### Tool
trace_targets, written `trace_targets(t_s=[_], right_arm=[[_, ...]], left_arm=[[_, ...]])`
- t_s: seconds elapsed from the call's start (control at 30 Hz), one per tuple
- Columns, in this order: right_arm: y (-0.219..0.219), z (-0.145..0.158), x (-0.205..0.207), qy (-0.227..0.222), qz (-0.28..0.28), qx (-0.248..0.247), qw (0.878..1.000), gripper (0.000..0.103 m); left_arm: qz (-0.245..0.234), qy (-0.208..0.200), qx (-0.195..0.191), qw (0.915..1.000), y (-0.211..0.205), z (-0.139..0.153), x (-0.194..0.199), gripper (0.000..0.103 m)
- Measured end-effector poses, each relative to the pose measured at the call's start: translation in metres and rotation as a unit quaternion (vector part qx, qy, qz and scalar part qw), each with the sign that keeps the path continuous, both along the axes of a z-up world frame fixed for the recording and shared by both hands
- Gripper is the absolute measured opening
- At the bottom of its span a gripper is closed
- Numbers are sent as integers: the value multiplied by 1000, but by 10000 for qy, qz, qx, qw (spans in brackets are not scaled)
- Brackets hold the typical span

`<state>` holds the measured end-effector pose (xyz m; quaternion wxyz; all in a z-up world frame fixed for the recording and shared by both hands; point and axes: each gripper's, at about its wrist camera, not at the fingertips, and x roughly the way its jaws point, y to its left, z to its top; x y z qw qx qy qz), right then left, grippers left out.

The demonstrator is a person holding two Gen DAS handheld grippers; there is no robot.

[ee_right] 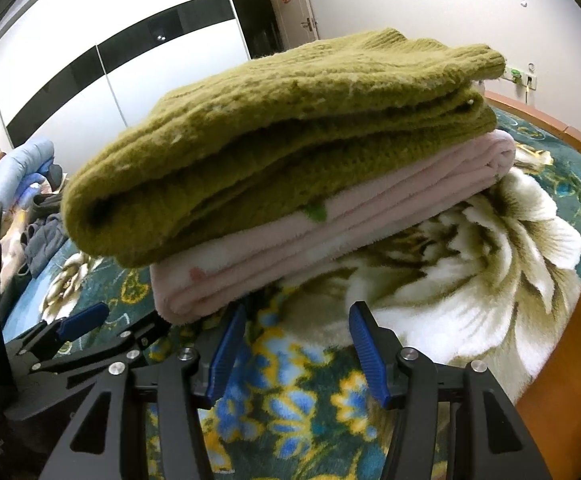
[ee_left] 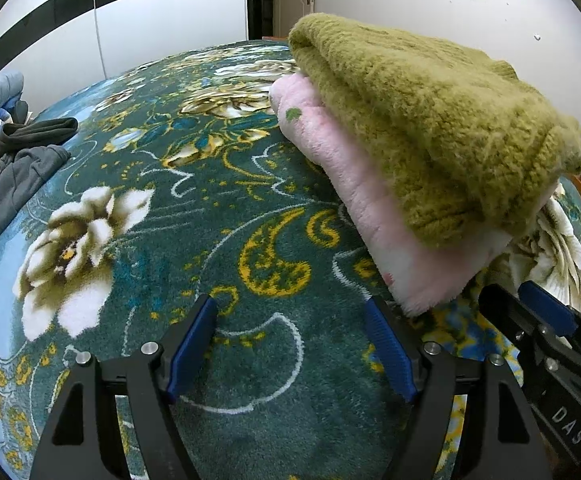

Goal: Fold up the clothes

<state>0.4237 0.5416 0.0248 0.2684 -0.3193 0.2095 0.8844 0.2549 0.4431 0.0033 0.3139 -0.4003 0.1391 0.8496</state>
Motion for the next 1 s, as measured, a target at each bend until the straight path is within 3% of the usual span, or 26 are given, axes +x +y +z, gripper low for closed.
trace_targets(t_s=[0.37, 1.0], right_arm=[[-10, -1, 5, -199, -82, 226, 9995, 59], [-10, -3, 28, -138, -614, 286, 9976, 59]], left_arm=[[6, -23, 25, 10000, 0, 0, 0, 78], [3, 4, -4, 10000, 0, -2, 0, 79]])
